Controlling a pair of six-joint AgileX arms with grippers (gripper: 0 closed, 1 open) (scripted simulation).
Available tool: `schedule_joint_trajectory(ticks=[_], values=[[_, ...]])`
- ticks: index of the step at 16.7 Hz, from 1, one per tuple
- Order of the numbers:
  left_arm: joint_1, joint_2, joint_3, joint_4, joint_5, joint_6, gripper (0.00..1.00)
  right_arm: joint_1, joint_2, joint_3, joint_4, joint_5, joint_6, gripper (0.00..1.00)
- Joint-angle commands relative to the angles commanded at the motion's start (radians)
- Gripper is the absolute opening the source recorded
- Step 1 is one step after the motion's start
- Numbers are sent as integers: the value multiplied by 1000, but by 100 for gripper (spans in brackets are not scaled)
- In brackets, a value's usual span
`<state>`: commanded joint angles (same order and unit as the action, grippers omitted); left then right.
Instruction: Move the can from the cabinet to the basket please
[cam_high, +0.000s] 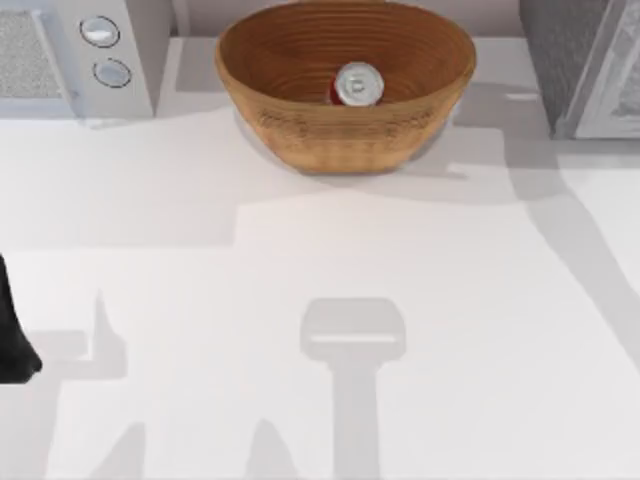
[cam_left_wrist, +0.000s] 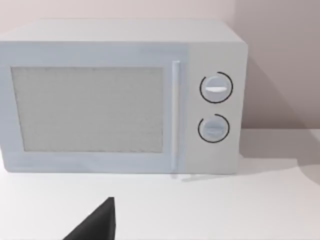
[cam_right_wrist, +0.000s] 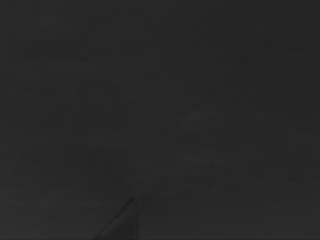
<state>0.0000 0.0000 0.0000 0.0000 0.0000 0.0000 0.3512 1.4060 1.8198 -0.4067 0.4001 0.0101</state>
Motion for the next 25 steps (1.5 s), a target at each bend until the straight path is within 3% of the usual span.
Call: schedule_joint_trajectory(ticks=[7, 11, 15, 25], values=[[0, 0, 0, 0, 0, 0, 100, -6, -13, -6, 10, -12, -1, 100], [0, 0, 0, 0, 0, 0, 100, -33, -127, -150, 47, -44, -2, 100], [0, 0, 0, 0, 0, 0, 100, -87, -351, -451, 108, -104, -5, 100], [0, 0, 0, 0, 0, 0, 100, -270, -1082, -1450, 309, -306, -11, 100]])
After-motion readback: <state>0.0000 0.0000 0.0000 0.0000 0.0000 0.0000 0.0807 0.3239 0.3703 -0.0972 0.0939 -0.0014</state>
